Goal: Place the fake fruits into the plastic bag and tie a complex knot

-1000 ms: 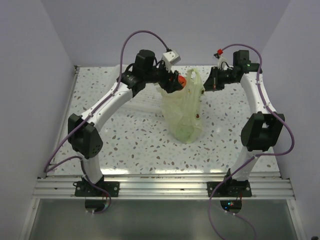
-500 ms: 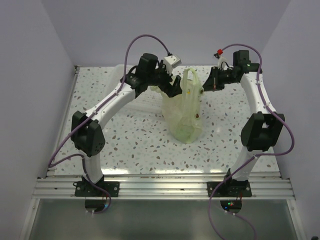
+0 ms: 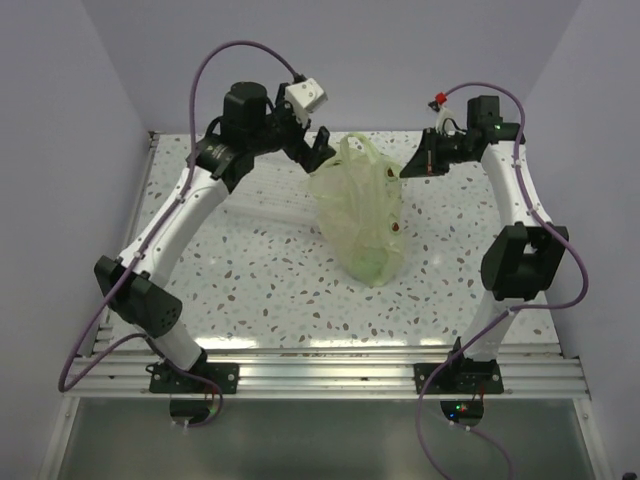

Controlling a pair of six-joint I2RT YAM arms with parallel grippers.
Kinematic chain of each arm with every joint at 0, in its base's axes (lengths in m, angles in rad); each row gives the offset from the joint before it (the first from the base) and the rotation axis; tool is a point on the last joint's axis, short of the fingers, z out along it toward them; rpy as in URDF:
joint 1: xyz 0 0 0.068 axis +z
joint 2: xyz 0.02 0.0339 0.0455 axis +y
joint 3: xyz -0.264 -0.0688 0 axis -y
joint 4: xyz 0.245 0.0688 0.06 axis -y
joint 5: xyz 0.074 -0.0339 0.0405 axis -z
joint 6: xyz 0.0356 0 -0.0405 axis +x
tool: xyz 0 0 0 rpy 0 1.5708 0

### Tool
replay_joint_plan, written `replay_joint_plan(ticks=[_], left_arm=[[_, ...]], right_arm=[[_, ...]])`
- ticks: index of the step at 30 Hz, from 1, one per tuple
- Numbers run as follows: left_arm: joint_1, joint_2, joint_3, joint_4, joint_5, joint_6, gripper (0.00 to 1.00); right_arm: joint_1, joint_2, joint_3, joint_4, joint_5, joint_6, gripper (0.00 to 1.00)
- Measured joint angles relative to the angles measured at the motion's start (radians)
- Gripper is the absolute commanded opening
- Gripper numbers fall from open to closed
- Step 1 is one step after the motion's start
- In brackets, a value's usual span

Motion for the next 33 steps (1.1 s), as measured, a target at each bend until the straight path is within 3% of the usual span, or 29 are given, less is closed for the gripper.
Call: replay_joint_plan(ticks=[8, 15, 23, 27, 28, 30, 31, 33], left_arm=[[0.101, -0.126, -0.12, -0.094, 0.019, 0.205, 1.0], [0.094, -0.11, -0.219, -0.159, 0.13, 0.391, 0.98], [0.041, -0.109, -0.225, -0.117, 0.195, 0.515, 0.88], [0.014, -0.1, -0.24, -0.09, 0.19, 0.556, 0.68], [0.01, -0.094, -0.24, -0.086, 0.189, 0.566, 0.55], [0.008, -0.08, -0.24, -0.079, 0.187, 0.58, 0.39], [0.008, -0.072, -0.24, -0.075, 0.183, 0.589, 0.23], [0.008, -0.057, -0.239, -0.073, 0.174, 0.596, 0.09]], right_arm=[[0.0, 0.041, 0.064, 0.016, 0.003, 0.004, 0.0], [0.0, 0.053, 0.068, 0.015, 0.012, 0.004, 0.0], [0.0, 0.054, 0.068, 0.015, 0.033, 0.0, 0.0], [0.0, 0.055, 0.07, 0.015, 0.041, -0.001, 0.0], [0.0, 0.056, 0.071, 0.014, 0.045, -0.001, 0.0], [0.0, 0.056, 0.071, 0.014, 0.048, -0.004, 0.0], [0.0, 0.056, 0.071, 0.015, 0.049, -0.005, 0.0], [0.0, 0.056, 0.071, 0.014, 0.051, -0.008, 0.0]])
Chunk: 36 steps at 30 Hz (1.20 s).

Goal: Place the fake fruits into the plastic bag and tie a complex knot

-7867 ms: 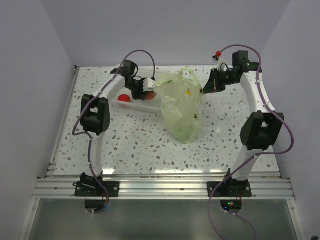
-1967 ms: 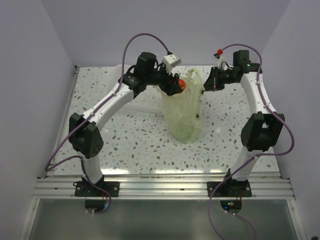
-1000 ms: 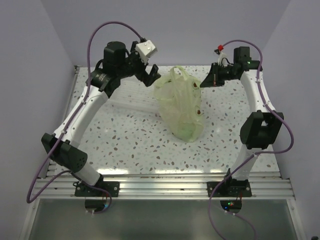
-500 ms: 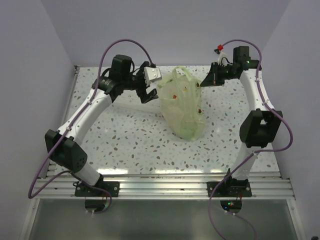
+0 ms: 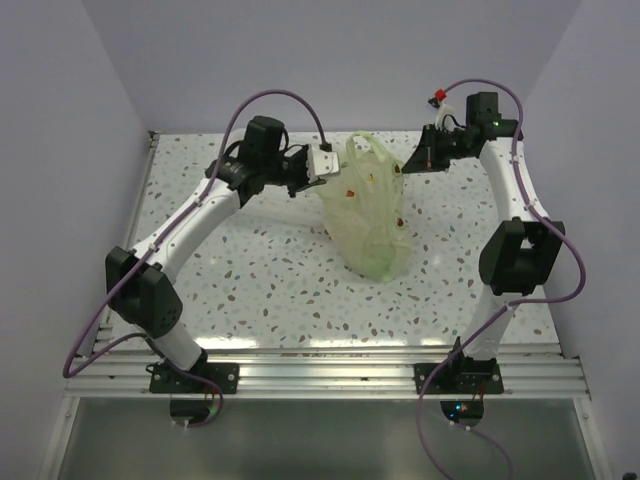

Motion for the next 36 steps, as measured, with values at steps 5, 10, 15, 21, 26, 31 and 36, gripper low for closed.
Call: replay_joint_plan(ticks=[5, 10, 15, 21, 26, 31, 36], left_arm=[[0.0, 0.027, 0.055, -0.045, -0.002, -0.01, 0.0], [-0.01, 0.011, 0.158, -0.12, 0.046, -0.137, 0.0], [-0.036, -0.097, 0.103, -0.127, 0.117, -0.317, 0.0], [-0.046, -0.153, 0.03, -0.113, 0.163, -0.507, 0.0], [-0.046, -0.13, 0.031, -0.086, 0.169, -0.605, 0.0], [-0.043, -0.09, 0.031, -0.066, 0.171, -0.669, 0.0], [-0.028, -0.06, 0.04, -0.054, 0.185, -0.718, 0.0]], right_arm=[[0.0, 0.006, 0.007, 0.0, 0.013, -0.003, 0.0], [0.004, 0.04, 0.044, 0.03, 0.027, 0.002, 0.0], [0.031, 0.078, 0.06, 0.083, 0.033, 0.037, 0.32], [0.076, 0.082, 0.149, 0.094, 0.156, 0.012, 0.88], [0.006, 0.035, 0.262, 0.091, 0.246, -0.097, 0.94], [-0.063, -0.172, 0.151, 0.085, 0.246, -0.214, 0.99], [-0.015, -0.496, -0.114, 0.11, 0.153, -0.29, 0.99]])
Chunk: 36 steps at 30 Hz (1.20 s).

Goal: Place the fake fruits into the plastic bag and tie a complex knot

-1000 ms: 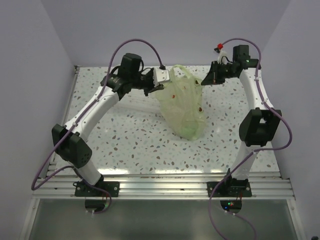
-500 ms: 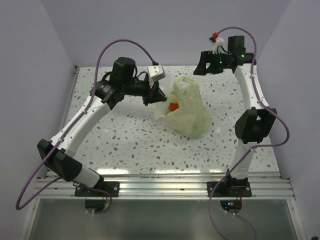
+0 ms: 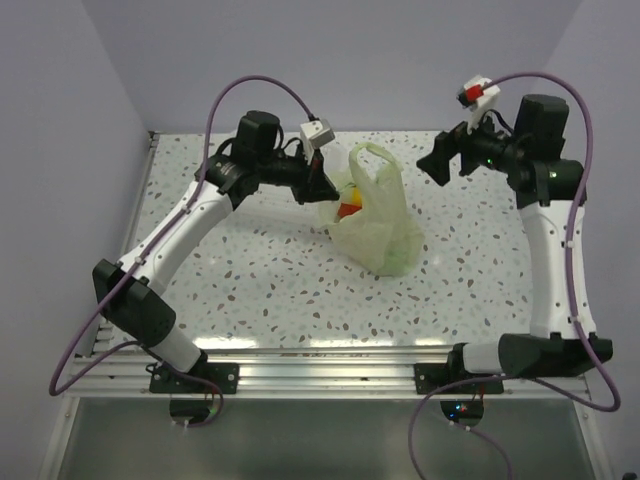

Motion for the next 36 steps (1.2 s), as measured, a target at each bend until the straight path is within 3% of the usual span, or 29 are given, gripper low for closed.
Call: replay_joint_plan(ticks=[5, 13, 27, 29, 30, 31, 32, 35, 36], left_arm=[[0.016, 0.023, 0.027, 0.01, 0.016, -0.036, 0.0], [0.017, 0.027, 0.04, 0.017, 0.033, -0.051, 0.0], [0.024, 0.045, 0.056, 0.04, 0.058, -0.079, 0.0], [0.025, 0.051, 0.056, 0.051, 0.07, -0.091, 0.0], [0.026, 0.053, 0.056, 0.055, 0.073, -0.094, 0.0], [0.028, 0.053, 0.056, 0.059, 0.08, -0.1, 0.0], [0.029, 0.053, 0.056, 0.063, 0.087, -0.104, 0.0], [0.042, 0.052, 0.056, 0.092, 0.107, -0.134, 0.0], [0.05, 0.048, 0.053, 0.105, 0.111, -0.15, 0.0]], right_arm=[[0.15, -0.121, -0.159, 0.072, -0.003, -0.042, 0.99], [0.209, 0.002, -0.263, 0.193, -0.023, -0.072, 0.99], [0.392, -0.021, -0.378, 0.199, 0.004, -0.194, 0.98], [0.403, -0.02, -0.41, 0.221, 0.031, -0.196, 0.93], [0.406, -0.019, -0.42, 0.229, 0.043, -0.196, 0.85], [0.411, -0.018, -0.43, 0.239, 0.058, -0.198, 0.73], [0.413, -0.018, -0.434, 0.248, 0.072, -0.198, 0.46], [0.411, -0.018, -0.435, 0.282, 0.092, -0.183, 0.28], [0.407, -0.018, -0.431, 0.282, 0.092, -0.18, 0.27]])
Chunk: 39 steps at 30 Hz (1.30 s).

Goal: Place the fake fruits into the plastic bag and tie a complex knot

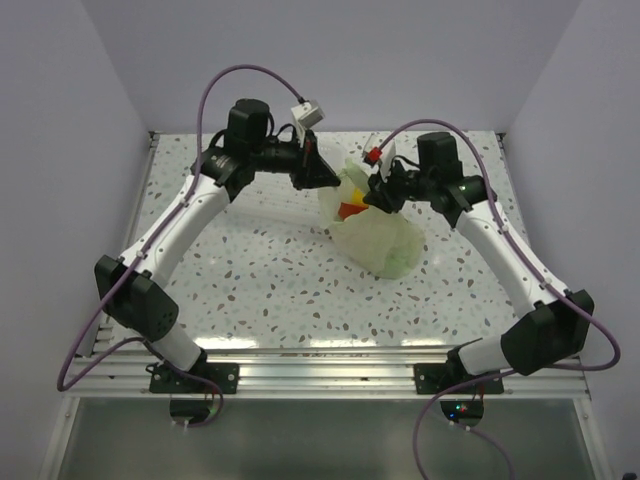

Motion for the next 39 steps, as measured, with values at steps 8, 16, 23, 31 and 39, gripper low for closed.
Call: replay_joint_plan(ticks=[8, 16, 23, 31, 39], left_arm=[[0.053, -0.139, -0.073, 0.093, -0.043, -0.075, 0.0], [0.024, -0.137, -0.066, 0.225, -0.134, -0.141, 0.0], [-0.023, 0.006, 0.004, 0.302, -0.205, -0.23, 0.0], [-0.027, -0.021, -0.121, 0.488, -0.202, -0.329, 0.0], [-0.025, -0.111, -0.314, 0.591, -0.188, -0.399, 0.0]], right_arm=[[-0.027, -0.029, 0.065, -0.166, -0.123, -0.149, 0.02], [0.028, 0.042, 0.148, -0.346, -0.243, -0.263, 0.0], [0.063, 0.148, 0.159, -0.356, -0.293, -0.219, 0.0], [0.062, 0.14, 0.09, -0.216, -0.311, -0.012, 0.0], [0.025, 0.145, 0.079, -0.112, -0.37, 0.209, 0.0]])
